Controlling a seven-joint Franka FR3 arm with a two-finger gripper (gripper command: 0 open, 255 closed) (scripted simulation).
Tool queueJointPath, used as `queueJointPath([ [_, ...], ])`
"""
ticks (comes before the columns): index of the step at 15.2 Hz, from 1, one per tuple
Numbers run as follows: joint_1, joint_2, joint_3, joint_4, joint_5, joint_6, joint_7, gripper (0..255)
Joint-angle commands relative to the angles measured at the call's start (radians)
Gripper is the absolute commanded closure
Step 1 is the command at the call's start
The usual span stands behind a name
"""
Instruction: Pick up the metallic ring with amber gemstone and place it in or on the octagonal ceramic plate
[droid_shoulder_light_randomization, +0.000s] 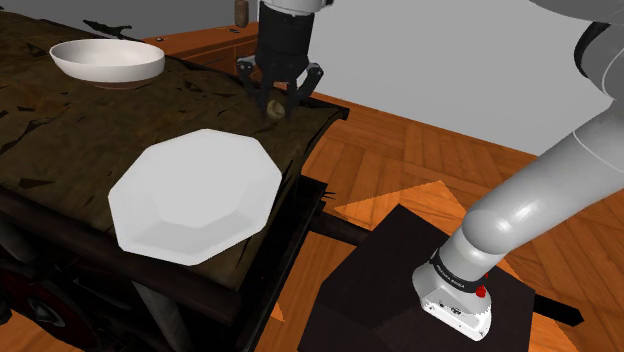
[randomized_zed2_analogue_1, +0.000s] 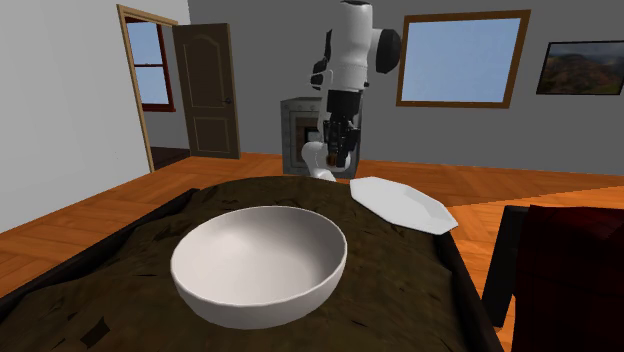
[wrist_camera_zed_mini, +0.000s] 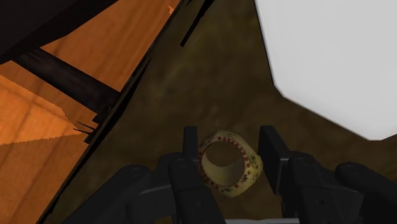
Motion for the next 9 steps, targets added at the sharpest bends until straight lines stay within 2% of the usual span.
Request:
queueJointPath([
  [1, -0.002, 0.008, 0.001, 0.031, -0.005, -0.026, 0.002, 255],
  [8, -0.006, 0.045, 0.015, 0.145, -0.031, -0.112, 0.016, 255],
  [9, 0.001, 0.076, 0.045, 0.170, -0.053, -0.117, 0.055, 255],
])
